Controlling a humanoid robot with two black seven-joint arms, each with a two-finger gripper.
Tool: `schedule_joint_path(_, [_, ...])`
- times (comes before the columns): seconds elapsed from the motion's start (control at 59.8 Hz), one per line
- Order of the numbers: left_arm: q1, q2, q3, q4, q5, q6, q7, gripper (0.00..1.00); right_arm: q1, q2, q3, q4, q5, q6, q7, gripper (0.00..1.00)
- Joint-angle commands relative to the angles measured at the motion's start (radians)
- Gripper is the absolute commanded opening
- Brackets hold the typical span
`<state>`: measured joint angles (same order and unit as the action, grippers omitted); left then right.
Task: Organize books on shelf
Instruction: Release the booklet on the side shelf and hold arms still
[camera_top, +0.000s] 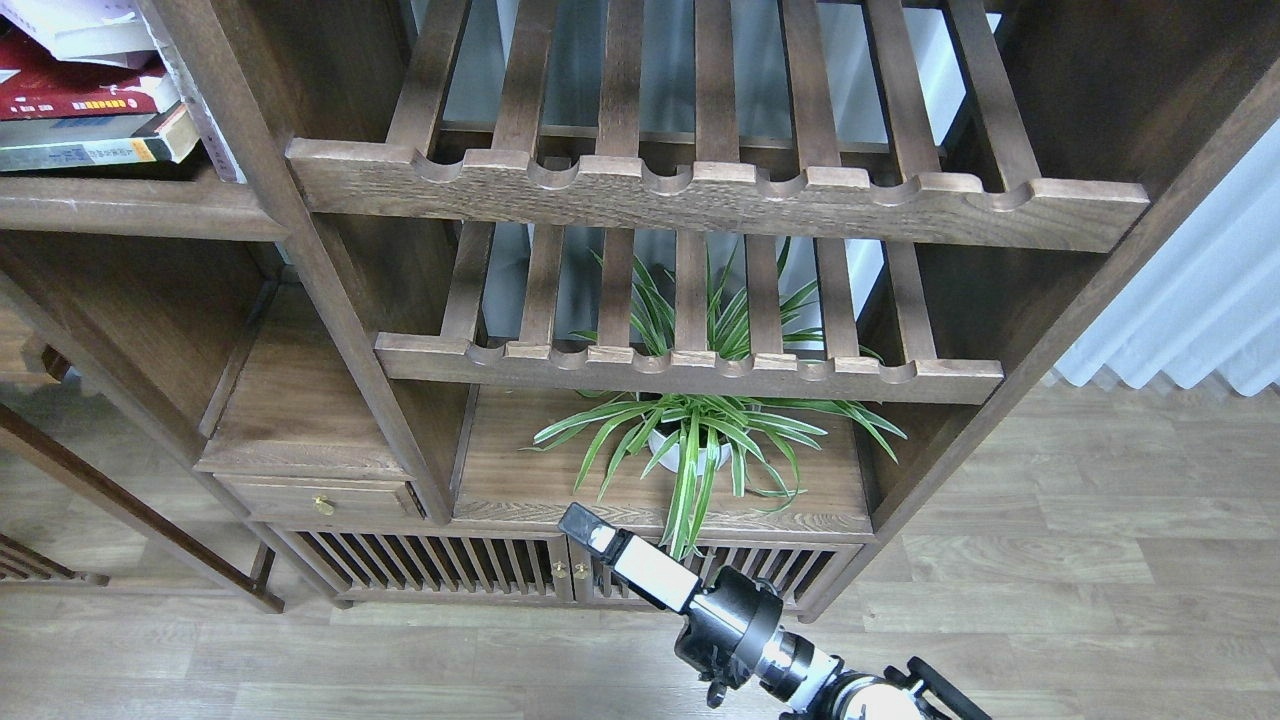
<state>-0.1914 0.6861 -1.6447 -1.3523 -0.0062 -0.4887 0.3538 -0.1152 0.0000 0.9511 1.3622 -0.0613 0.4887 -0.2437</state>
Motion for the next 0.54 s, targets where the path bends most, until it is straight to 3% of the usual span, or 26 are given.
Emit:
schedule_joint_path(0.0, [0.076, -0.06, 0.003, -0.024, -0.009, 0.0, 0.001, 0.45, 0.0, 0.0, 0.0, 0.0, 0.0, 0.0, 0.0, 0.99])
schedule_joint_path(0.134, [0.127, -0.114, 0.005, -0.033, -0.009, 0.0, 0.002, 0.49, 0.0, 0.0, 0.009, 0.0, 0.0, 0.0, 0.0, 0.99])
schedule_joint_path(0.368, [0.199, -0.23, 0.034, -0.025, -0.008, 0.0, 0.002, 0.78, 0.0, 0.0, 0.023, -0.003, 0.0, 0.0, 0.0, 0.99])
schedule_joint_path(0.519, [0.247, -0.281, 0.071, -0.024, -0.009, 0.0, 0.002, 0.89, 0.0, 0.0, 0.023, -0.006, -0.003, 0.0, -0.002, 0.99])
